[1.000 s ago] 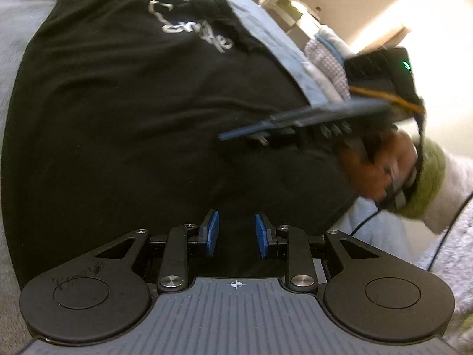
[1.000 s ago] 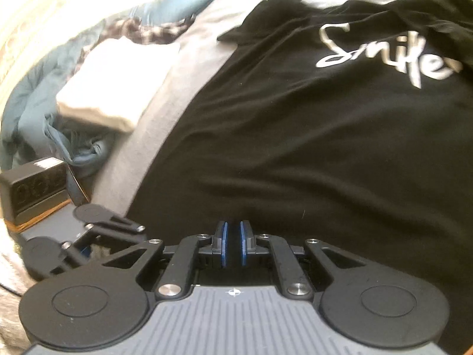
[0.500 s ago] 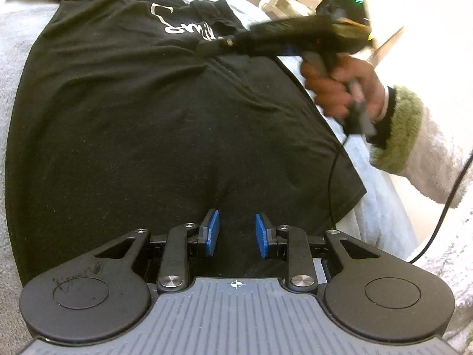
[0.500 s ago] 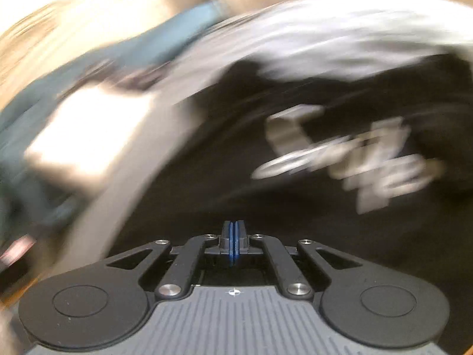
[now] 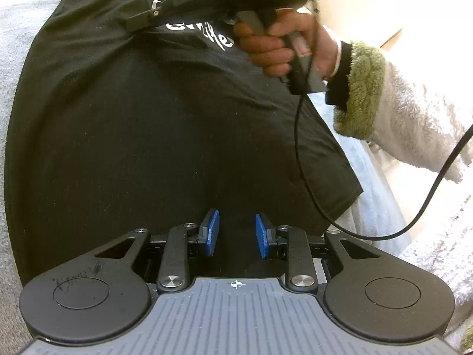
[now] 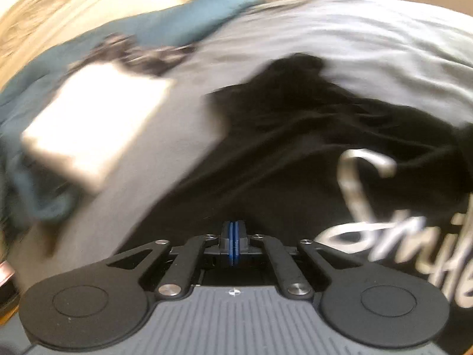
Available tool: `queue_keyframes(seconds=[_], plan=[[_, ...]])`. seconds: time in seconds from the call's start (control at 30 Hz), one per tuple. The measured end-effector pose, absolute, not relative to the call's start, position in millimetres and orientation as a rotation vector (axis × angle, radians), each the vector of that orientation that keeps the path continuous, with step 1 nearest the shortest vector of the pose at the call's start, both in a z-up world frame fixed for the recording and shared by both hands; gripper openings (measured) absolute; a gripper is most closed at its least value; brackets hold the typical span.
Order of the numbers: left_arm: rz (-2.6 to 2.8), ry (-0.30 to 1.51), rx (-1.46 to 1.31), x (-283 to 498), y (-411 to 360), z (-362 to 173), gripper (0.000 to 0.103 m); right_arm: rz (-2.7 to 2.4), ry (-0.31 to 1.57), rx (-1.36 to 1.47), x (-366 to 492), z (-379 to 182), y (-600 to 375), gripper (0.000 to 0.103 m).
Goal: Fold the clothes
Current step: 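Open the right gripper and lift it off the black shirt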
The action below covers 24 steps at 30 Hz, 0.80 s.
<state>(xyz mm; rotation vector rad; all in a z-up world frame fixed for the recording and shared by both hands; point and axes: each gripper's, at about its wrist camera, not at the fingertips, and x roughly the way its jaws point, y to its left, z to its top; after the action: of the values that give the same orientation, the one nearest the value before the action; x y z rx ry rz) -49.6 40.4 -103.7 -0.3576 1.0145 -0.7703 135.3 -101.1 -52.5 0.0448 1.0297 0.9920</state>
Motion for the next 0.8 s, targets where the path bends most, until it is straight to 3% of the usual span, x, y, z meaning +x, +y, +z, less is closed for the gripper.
queue_keyframes(seconds=[0.17,0.57,0.8], plan=[[-0.778,1.018,-0.367,-48.2,41.3,-105.6,0.027,1.252,1.153,-0.067,113.5,-69.8,-69.2,0.001],[-0.777,1.034,-0.384,-43.8,42.8,-104.8,0.027,0.857,1.010,0.252,178.1,-48.8,-103.4,0.001],[-0.776,1.009,-0.366,-36.8,52.9,-85.7,0.027,0.900,0.990,0.596,126.2,6.4,-228.5,0.002]])
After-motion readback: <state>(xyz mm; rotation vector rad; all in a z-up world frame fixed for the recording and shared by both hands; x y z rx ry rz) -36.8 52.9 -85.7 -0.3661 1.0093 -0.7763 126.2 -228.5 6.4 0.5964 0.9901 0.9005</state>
